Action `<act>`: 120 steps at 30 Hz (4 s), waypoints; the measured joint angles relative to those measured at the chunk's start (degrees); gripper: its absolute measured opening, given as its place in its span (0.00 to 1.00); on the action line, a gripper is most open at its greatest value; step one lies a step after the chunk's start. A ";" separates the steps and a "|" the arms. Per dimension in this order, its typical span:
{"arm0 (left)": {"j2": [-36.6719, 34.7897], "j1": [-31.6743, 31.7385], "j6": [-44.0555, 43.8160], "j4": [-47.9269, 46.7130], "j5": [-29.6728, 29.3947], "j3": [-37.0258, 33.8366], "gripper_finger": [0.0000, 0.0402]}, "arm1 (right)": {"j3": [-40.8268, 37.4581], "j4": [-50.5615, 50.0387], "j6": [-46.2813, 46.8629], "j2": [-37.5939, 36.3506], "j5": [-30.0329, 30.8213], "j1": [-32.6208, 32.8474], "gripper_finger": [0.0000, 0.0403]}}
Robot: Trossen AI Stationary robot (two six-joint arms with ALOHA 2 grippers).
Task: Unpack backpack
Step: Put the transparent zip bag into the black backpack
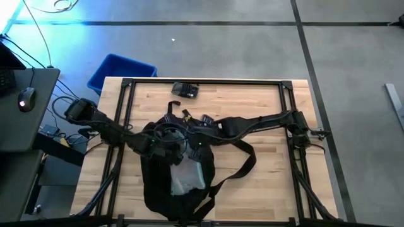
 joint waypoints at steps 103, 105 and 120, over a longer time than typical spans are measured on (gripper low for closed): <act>17.44 -19.69 -45.07 10.42 16.22 7.73 0.00 | -0.11 1.08 -18.07 2.02 8.90 29.68 0.00; 15.44 -19.65 -44.05 6.97 17.80 8.67 0.00 | -0.13 0.79 -17.28 2.17 9.12 30.29 0.00; 6.69 -19.74 -40.15 -42.00 13.29 33.42 0.00 | 0.00 -5.03 -14.52 2.12 18.53 25.85 0.00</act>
